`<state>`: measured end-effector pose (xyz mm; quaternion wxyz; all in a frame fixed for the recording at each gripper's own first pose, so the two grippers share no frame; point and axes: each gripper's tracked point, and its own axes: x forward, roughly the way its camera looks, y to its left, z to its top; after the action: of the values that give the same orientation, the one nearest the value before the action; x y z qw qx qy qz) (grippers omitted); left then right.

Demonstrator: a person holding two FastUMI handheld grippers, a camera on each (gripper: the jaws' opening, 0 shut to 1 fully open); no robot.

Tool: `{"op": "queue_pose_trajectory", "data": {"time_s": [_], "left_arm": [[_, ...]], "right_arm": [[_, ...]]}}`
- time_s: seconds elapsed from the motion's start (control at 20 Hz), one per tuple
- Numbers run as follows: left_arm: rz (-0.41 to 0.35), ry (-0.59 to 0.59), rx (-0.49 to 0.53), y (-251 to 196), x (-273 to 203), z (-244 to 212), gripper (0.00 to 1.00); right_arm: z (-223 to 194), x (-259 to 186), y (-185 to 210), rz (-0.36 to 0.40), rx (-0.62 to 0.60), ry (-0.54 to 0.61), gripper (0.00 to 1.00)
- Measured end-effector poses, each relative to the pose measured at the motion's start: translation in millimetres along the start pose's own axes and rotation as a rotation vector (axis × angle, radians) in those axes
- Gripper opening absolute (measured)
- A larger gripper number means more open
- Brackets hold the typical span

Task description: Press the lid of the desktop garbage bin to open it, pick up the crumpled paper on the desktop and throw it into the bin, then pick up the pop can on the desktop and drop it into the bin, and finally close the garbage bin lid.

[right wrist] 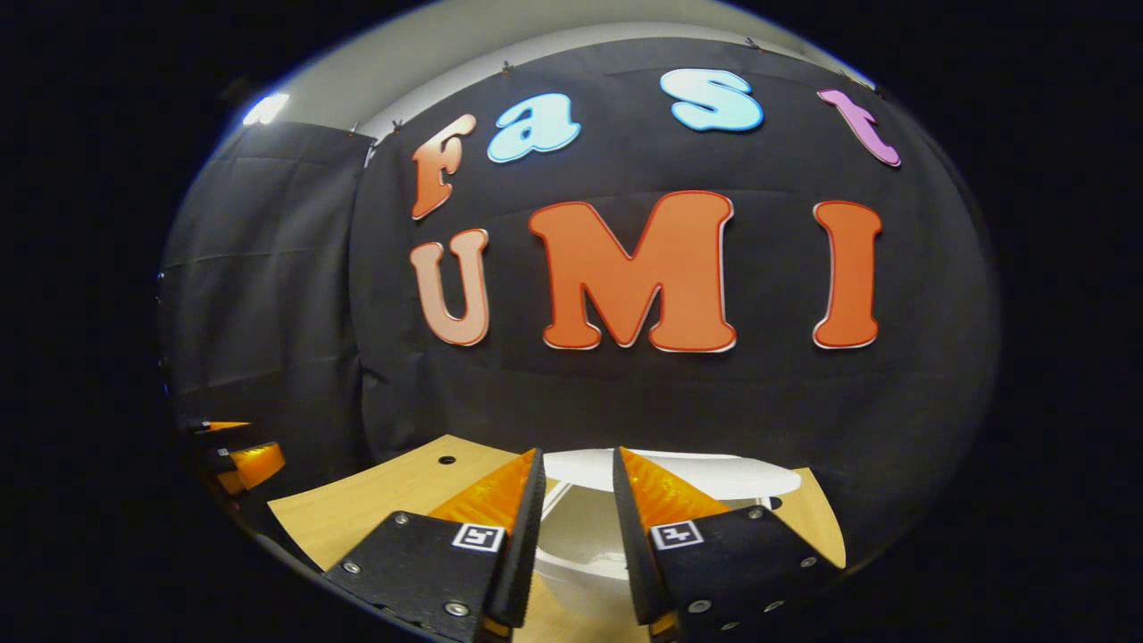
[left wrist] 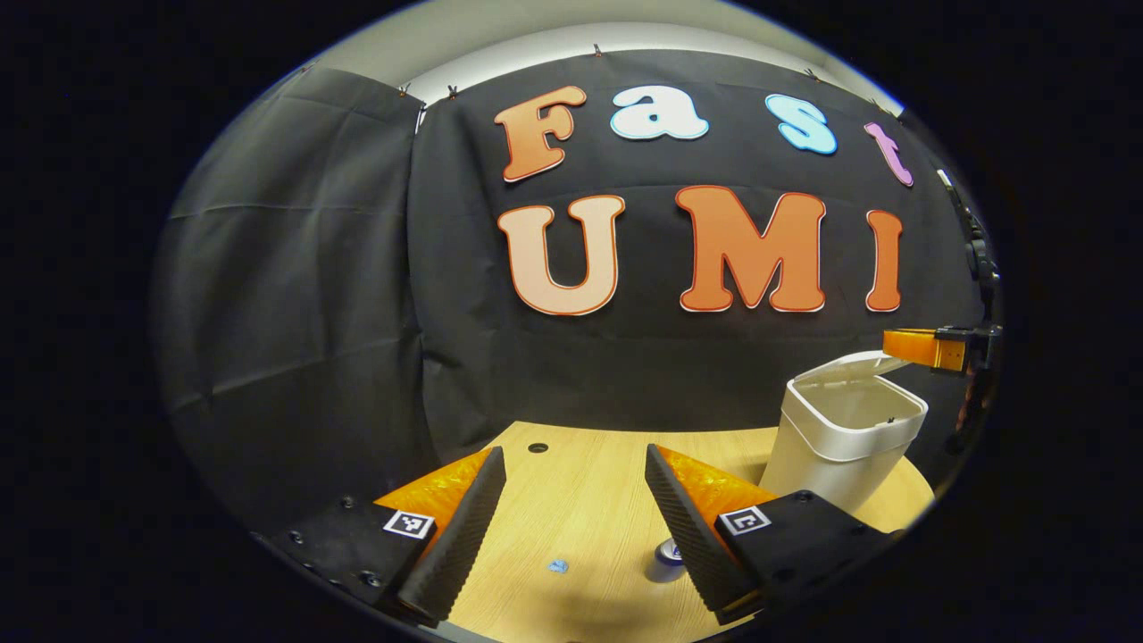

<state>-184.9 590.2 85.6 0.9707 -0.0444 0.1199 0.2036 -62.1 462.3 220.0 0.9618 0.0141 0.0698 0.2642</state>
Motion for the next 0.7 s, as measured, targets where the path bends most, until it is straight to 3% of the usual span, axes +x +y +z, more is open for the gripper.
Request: {"op": "queue_pose_trajectory", "data": {"time_s": [0.05, 0.1, 0.25, 0.7], "left_arm": [[0.004, 0.002, 0.002, -0.5, -1.7, -2.5, 1.0], [0.006, 0.005, 0.001, -0.6, -2.2, -5.9, 1.0], [0.022, 0.033, -0.012, 2.7, -3.6, -23.0, 1.0], [-0.005, 0.189, -0.025, 10.7, 10.5, -94.9, 1.0]], "right_arm": [[1.1, -2.6, 6.7, 0.031, -0.016, -0.003, 0.52], [1.6, -4.0, 12.1, 0.054, -0.037, -0.009, 0.61], [2.9, -11.9, 29.0, 0.116, -0.089, -0.035, 0.74], [-47.4, -18.8, 83.7, 0.234, -0.11, 0.043, 0.81]]}}
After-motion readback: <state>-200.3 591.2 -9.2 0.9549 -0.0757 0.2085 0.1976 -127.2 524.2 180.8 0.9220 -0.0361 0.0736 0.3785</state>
